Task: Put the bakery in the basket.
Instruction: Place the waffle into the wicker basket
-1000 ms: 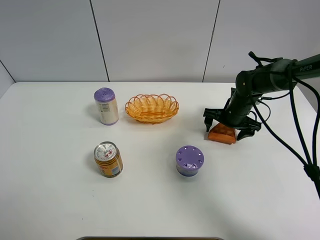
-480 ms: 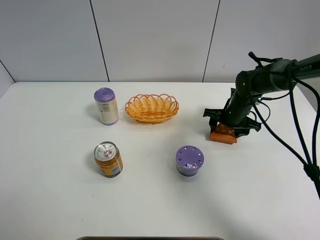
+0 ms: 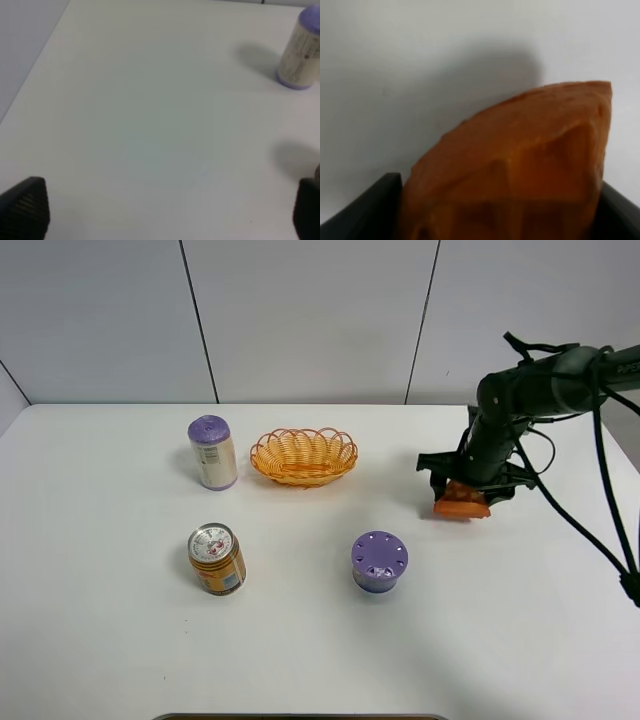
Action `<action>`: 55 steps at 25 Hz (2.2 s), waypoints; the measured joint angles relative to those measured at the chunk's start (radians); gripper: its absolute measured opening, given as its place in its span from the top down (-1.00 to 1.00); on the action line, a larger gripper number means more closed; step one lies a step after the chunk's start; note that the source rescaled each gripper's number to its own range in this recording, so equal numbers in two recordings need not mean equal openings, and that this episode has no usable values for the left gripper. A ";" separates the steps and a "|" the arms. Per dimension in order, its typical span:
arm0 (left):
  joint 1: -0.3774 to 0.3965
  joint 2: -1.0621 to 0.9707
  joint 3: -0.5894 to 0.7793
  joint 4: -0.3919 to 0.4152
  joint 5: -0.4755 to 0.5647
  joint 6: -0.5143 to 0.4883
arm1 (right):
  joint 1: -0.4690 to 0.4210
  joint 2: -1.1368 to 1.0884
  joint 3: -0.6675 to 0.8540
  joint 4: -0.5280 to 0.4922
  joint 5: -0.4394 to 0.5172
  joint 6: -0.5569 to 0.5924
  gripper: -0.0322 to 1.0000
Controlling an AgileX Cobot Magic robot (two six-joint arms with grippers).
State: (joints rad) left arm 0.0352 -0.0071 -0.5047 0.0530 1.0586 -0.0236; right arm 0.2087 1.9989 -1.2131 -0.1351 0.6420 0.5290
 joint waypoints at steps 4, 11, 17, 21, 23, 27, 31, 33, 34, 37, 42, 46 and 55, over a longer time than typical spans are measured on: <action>0.000 0.000 0.000 0.000 0.000 0.000 | 0.004 -0.118 0.000 -0.009 -0.014 0.000 0.94; 0.000 0.000 0.000 0.000 0.000 0.000 | 0.113 -0.243 0.000 -0.011 -0.143 0.000 0.94; 0.000 0.000 0.000 0.000 0.000 0.000 | 0.235 -0.245 0.000 -0.009 -0.287 0.002 0.94; 0.000 0.000 0.000 0.000 0.000 0.000 | 0.287 -0.242 0.000 -0.009 -0.392 0.029 0.94; 0.000 0.000 0.000 0.000 0.000 0.000 | 0.303 -0.237 -0.001 -0.009 -0.423 0.034 0.94; 0.000 0.000 0.000 0.000 0.000 0.000 | 0.341 -0.181 -0.062 -0.022 -0.413 0.036 0.94; 0.000 0.000 0.000 0.000 0.000 0.000 | 0.381 -0.102 -0.169 -0.058 -0.370 0.036 0.94; 0.000 0.000 0.000 0.000 0.000 0.000 | 0.391 -0.066 -0.213 -0.075 -0.347 0.036 0.94; 0.000 0.000 0.000 0.000 0.000 0.000 | 0.393 -0.051 -0.232 -0.084 -0.338 0.036 0.94; 0.000 0.000 0.000 0.000 0.000 0.000 | 0.393 -0.011 -0.267 -0.101 -0.340 0.036 0.94; 0.000 0.000 0.000 0.000 0.000 0.000 | 0.393 0.063 -0.306 -0.115 -0.376 0.036 0.94; 0.000 0.000 0.000 0.000 0.000 0.000 | 0.393 0.133 -0.360 -0.134 -0.411 0.036 0.94; 0.000 0.000 0.000 0.000 0.000 0.000 | 0.393 0.228 -0.407 -0.143 -0.446 0.036 0.94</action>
State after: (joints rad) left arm 0.0352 -0.0071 -0.5047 0.0530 1.0586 -0.0236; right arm 0.6015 2.2267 -1.6199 -0.2778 0.1961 0.5648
